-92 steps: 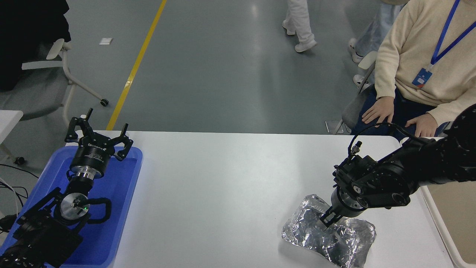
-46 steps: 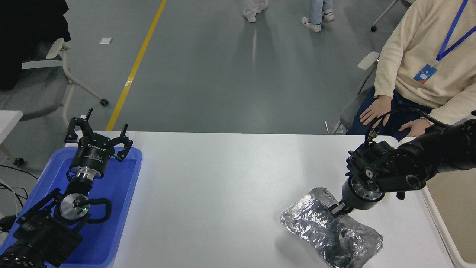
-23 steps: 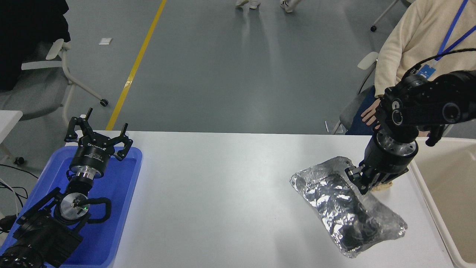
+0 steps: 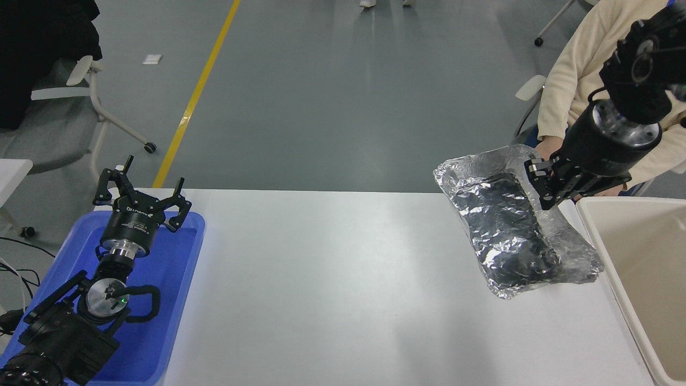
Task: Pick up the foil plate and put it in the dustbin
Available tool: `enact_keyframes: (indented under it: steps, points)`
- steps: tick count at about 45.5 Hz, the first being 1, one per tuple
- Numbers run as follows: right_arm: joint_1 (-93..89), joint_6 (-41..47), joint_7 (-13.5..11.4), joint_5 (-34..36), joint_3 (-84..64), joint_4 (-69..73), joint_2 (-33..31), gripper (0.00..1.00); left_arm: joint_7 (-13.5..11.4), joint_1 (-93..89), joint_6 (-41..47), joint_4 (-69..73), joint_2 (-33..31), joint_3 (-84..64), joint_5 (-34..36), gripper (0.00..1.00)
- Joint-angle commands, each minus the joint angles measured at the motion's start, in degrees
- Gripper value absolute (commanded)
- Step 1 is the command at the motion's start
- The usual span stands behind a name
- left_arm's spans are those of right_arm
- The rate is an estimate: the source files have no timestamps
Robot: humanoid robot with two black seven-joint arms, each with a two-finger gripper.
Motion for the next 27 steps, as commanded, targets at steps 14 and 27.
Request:
enact_keyframes:
  steps: [14, 27]
  points:
    - [3.75, 0.19, -0.07, 0.86, -6.4, -0.68, -1.87, 0.0, 0.07, 0.0, 0.19, 0.0, 0.0, 0.09, 0.01, 1.0]
    - [-1.6, 0.19, -0.16, -1.51, -14.75, -7.61, -7.32, 0.0, -0.02, 0.0, 0.19, 0.0, 0.0, 0.09, 0.01, 1.0]
